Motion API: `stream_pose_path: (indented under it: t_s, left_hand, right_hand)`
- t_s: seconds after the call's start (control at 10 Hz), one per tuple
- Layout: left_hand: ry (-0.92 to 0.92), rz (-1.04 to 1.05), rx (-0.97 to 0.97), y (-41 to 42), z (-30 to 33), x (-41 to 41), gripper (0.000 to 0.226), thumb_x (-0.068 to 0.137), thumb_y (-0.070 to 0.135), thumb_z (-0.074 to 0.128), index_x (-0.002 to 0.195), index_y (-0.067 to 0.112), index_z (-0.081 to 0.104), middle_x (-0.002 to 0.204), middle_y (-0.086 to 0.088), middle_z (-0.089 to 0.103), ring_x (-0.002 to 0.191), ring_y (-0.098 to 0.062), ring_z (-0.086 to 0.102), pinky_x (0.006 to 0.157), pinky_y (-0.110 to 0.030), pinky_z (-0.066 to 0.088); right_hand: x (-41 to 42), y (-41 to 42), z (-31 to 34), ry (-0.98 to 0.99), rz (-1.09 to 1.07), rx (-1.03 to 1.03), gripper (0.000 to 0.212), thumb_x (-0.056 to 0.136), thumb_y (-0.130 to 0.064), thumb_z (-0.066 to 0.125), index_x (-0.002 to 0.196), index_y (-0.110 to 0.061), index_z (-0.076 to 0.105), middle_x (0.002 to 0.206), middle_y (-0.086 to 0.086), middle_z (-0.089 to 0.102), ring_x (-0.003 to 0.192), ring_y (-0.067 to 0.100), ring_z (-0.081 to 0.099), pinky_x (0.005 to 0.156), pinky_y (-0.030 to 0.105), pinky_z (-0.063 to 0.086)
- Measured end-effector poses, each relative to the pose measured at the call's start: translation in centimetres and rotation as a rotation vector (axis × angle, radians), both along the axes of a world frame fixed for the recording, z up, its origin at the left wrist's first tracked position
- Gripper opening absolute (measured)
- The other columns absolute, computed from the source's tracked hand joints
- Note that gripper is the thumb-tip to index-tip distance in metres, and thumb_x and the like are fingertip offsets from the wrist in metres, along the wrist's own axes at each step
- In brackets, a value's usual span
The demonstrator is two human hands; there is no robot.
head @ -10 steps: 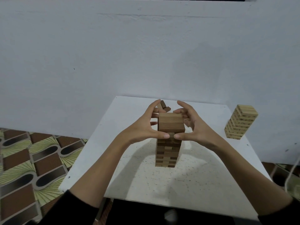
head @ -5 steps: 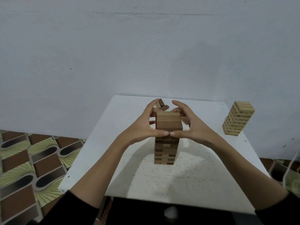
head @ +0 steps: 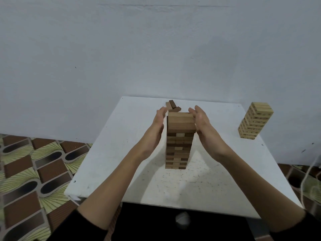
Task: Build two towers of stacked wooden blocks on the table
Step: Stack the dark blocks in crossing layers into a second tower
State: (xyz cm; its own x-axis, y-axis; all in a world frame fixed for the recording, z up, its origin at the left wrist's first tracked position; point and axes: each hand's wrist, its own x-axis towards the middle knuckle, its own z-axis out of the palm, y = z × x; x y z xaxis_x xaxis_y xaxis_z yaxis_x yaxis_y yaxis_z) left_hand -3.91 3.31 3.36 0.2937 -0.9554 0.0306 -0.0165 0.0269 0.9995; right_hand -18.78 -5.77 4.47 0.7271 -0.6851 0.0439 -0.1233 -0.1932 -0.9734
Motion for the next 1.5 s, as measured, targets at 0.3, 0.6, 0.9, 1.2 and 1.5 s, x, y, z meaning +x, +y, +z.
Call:
stream_pose_path:
  t_s: [0.3, 0.6, 0.9, 1.2, 1.5]
  left_hand:
    - [0.129, 0.063, 0.061, -0.5, -1.4, -1.4, 0.098, 0.069, 0.084, 0.013, 0.152, 0.032, 0.012, 0.158, 0.011, 0.015, 0.145, -0.005, 0.010, 0.121, -0.038, 0.005]
    - [0.114, -0.009, -0.093, -0.1, -0.8, -2.4, 0.073, 0.093, 0.057, -0.002, 0.142, 0.019, 0.036, 0.142, 0.003, 0.049, 0.130, -0.004, 0.043, 0.111, -0.025, 0.030]
    - [0.127, -0.021, -0.098, -0.1, -0.7, -2.5, 0.073, 0.090, 0.060, 0.005, 0.142, 0.019, 0.037, 0.141, 0.003, 0.050, 0.128, -0.004, 0.046, 0.108, -0.023, 0.034]
    - [-0.051, -0.032, -0.020, 0.5, -0.9, -1.0, 0.100, 0.077, 0.079, 0.043, 0.150, 0.017, 0.013, 0.157, -0.002, 0.020, 0.145, -0.013, 0.017, 0.119, -0.040, 0.016]
    - [-0.270, -0.038, -0.017, 0.4, 0.1, 2.1, 0.108, 0.060, 0.038, 0.079, 0.147, 0.027, 0.015, 0.135, 0.010, 0.046, 0.131, -0.003, 0.040, 0.115, -0.030, 0.027]
  right_hand:
    - [0.4, 1.3, -1.1, -0.079, -0.091, 0.063, 0.076, 0.084, -0.068, 0.020, 0.148, -0.028, 0.018, 0.155, -0.007, 0.021, 0.141, 0.008, 0.021, 0.110, 0.025, 0.018]
    - [1.1, 1.5, -1.0, -0.133, -0.027, 0.222, 0.086, 0.077, -0.083, 0.019, 0.135, -0.025, 0.041, 0.146, -0.008, 0.040, 0.137, 0.006, 0.030, 0.119, 0.039, 0.011]
    - [1.3, 1.5, -1.2, -0.135, -0.031, 0.216, 0.065, 0.094, -0.063, 0.011, 0.132, -0.022, 0.044, 0.134, -0.004, 0.048, 0.133, 0.008, 0.037, 0.118, 0.039, 0.018]
    - [0.2, 0.6, -0.8, -0.035, 0.054, 0.054, 0.062, 0.082, -0.071, 0.044, 0.131, -0.037, 0.029, 0.142, -0.015, 0.031, 0.137, 0.007, 0.024, 0.119, 0.041, 0.012]
    - [-0.8, -2.0, 0.7, 0.029, 0.148, -0.165, 0.096, 0.067, -0.035, 0.082, 0.143, -0.033, 0.023, 0.140, -0.012, 0.041, 0.135, 0.010, 0.034, 0.117, 0.044, 0.022]
